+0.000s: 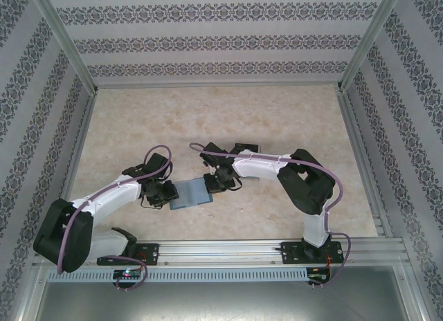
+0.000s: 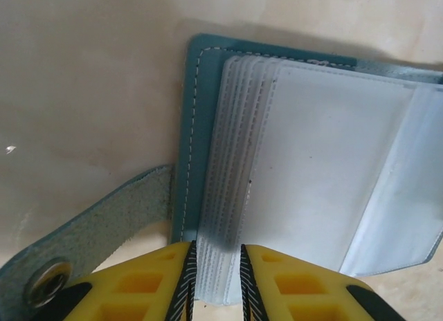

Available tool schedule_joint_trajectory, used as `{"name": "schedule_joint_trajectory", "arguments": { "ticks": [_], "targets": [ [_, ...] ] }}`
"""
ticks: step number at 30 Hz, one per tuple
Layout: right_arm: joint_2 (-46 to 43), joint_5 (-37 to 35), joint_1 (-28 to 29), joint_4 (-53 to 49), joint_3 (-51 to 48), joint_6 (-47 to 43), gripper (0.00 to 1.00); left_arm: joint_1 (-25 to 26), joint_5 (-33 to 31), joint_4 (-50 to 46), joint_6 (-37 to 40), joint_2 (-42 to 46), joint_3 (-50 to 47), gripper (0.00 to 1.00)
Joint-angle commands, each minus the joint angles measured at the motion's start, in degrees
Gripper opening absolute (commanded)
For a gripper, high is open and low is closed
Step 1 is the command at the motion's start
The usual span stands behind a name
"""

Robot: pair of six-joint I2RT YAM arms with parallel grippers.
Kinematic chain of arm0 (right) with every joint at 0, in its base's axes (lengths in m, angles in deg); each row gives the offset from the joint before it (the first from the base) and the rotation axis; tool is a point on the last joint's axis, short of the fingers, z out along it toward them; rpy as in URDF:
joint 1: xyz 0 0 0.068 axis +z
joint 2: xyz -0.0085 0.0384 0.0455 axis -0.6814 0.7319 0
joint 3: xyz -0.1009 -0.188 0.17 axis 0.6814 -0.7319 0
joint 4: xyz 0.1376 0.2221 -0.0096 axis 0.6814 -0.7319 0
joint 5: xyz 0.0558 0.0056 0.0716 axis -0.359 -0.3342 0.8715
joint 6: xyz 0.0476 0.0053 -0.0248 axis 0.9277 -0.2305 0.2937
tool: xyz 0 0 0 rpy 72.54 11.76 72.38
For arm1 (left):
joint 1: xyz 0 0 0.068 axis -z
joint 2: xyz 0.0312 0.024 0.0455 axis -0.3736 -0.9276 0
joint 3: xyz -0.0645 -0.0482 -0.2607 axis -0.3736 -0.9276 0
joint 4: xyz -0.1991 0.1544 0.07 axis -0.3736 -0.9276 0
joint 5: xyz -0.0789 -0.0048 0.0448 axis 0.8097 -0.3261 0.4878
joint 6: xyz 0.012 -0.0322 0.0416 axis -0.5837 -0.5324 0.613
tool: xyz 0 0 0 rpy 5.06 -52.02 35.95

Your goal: Take the credit cards out of the card holder

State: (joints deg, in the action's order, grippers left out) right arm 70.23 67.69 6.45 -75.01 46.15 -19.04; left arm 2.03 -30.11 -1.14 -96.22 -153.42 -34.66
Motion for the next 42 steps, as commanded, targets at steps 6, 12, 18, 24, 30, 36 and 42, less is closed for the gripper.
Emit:
{"name": "schedule_joint_trajectory", "arguments": {
  "ticks": [6,12,18,24,30,36,42],
  "targets": [
    [1.2,0.8,1.0,0.0,-0.1,0.6,0.0,0.8,0.9,2.6,0.7,-0.7,-0.7,0.24],
    [1.2,0.8,1.0,-0.2,0.0,0.6,0.0,0.8,-2.3,-0.9,1.0,3.3,0.3,0.25],
    [1.2,0.8,1.0,-0.2,-0.3,0.6,0.0,0.8,-0.4,1.7,1.2,4.0,0.0,0.25],
    [1.1,0.8,1.1,-0.1,-0.5,0.8,0.0,0.9,1.1,3.9,1.3,2.1,-0.7,0.24],
    [1.2,0.9,1.3,-0.1,-0.5,0.9,0.0,0.8,0.6,3.7,1.3,0.9,-1.4,0.24],
    [1.2,1.0,1.3,0.1,-0.5,0.9,0.0,1.1,1.2,5.2,0.3,0.3,-2.6,0.24],
    [1.6,1.1,1.5,0.1,-0.3,0.9,0.0,1.6,2.4,6.2,0.4,-0.7,-2.2,0.24]
  ]
}}
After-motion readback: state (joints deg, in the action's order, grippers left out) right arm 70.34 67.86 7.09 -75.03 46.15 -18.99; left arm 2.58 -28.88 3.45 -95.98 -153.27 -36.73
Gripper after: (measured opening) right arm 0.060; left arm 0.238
